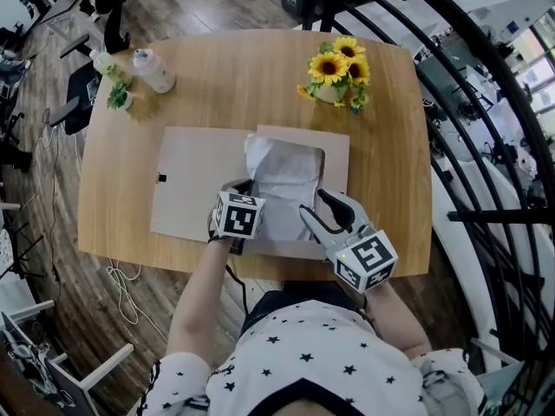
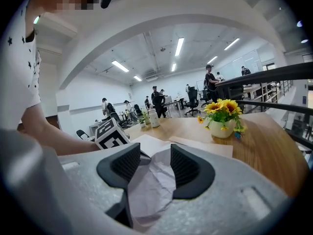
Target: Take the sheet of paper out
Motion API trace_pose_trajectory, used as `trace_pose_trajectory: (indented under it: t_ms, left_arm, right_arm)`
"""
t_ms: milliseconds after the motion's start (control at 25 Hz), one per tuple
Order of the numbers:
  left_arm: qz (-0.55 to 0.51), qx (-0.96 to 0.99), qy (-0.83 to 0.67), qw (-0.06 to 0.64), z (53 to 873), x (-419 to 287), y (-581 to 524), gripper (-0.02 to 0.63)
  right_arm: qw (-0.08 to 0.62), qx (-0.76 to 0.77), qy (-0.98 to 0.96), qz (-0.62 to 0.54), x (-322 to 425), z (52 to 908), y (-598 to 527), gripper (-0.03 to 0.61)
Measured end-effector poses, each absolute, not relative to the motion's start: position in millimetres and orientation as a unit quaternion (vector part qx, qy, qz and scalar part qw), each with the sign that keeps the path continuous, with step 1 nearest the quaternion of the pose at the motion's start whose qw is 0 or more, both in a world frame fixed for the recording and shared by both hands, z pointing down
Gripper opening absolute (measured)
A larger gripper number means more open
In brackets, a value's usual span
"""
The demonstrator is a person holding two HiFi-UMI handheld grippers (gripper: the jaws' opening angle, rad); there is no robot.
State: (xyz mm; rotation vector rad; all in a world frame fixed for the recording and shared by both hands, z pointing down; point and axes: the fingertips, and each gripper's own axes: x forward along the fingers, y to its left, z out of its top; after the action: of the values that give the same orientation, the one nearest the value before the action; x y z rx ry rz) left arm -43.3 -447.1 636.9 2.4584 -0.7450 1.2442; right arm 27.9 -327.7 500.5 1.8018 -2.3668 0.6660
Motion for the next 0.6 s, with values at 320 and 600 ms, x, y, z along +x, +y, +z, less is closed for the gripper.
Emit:
trace_pose_trajectory:
  t_ms: [320, 600]
  left_arm:
    - [0.4, 0.854, -0.302, 0.139, 613.5, -81.6, -437.5, 0.006]
    - [0.365, 0.857, -0.338, 0.132, 582.9, -102.9, -426.2, 0.006]
  right_arm:
    - [0.045, 0.584, -0.784, 0.204, 4.7, 490.6, -301.9, 0.179]
    - [0.043, 0.583, -0.788, 0.193, -10.1, 482.4, -272.7, 0.179]
